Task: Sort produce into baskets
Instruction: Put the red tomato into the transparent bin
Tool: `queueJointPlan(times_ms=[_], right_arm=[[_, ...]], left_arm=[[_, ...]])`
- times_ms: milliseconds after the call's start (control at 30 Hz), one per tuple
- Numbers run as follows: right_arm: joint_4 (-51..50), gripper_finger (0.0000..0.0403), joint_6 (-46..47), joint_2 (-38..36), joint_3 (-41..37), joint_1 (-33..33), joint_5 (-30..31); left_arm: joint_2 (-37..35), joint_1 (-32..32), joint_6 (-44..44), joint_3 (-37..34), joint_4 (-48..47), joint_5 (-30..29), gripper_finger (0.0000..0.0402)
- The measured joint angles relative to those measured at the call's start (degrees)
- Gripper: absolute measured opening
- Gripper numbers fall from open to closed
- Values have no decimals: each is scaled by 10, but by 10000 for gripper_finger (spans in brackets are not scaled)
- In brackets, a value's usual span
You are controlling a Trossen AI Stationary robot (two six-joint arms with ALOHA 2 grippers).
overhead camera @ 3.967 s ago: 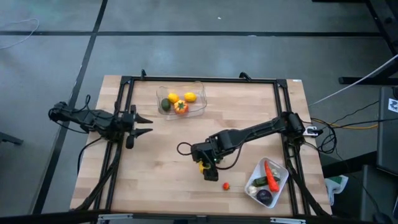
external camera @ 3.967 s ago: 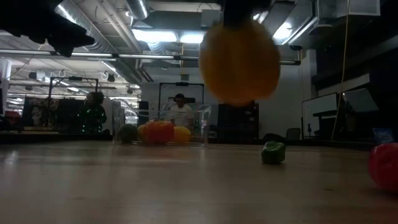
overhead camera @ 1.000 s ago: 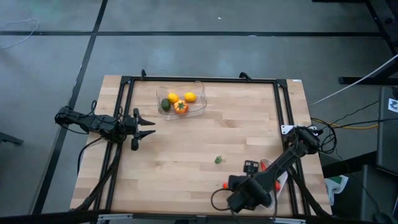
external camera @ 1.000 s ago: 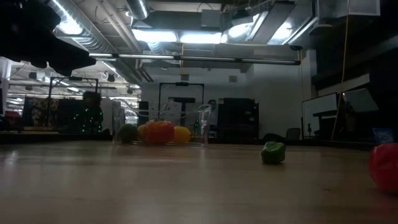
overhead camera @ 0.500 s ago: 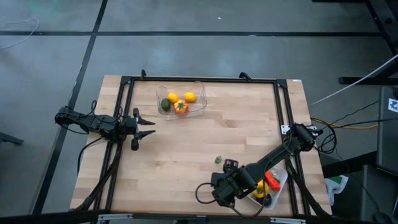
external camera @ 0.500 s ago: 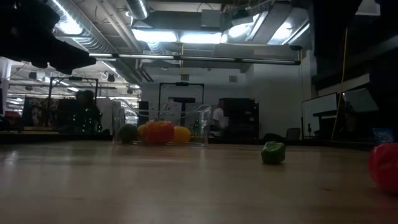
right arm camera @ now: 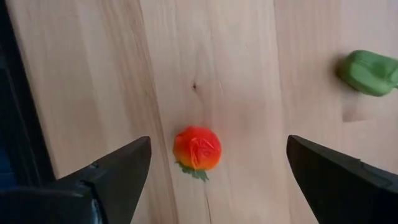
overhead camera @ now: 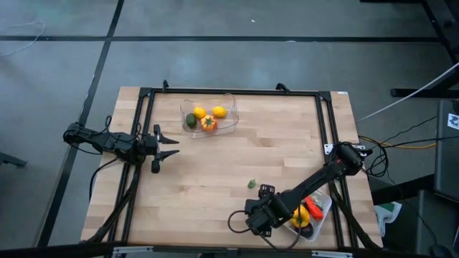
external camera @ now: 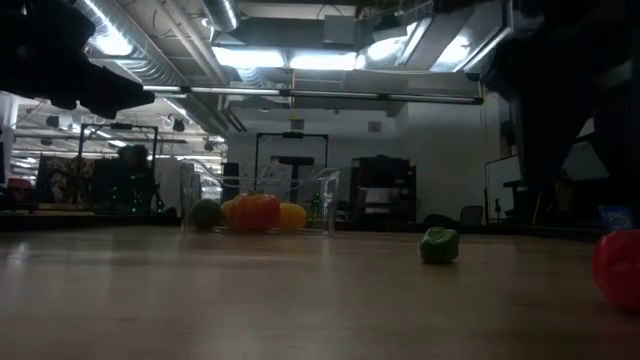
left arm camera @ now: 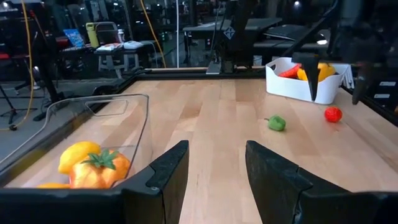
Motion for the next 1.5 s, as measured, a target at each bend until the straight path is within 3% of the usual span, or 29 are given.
queueJointPlan(times_ms=[700, 1267, 1500], right_arm=[[107, 358, 2, 0, -104, 1, -37], [147, 156, 1, 0, -107, -4, -37], [147, 127, -39, 0, -69, -38, -36]], left_arm=[[0, 0, -13, 0, 0, 0, 155], [0, 0, -13, 0, 0, 0, 155], [0, 0, -13, 0, 0, 0, 155]])
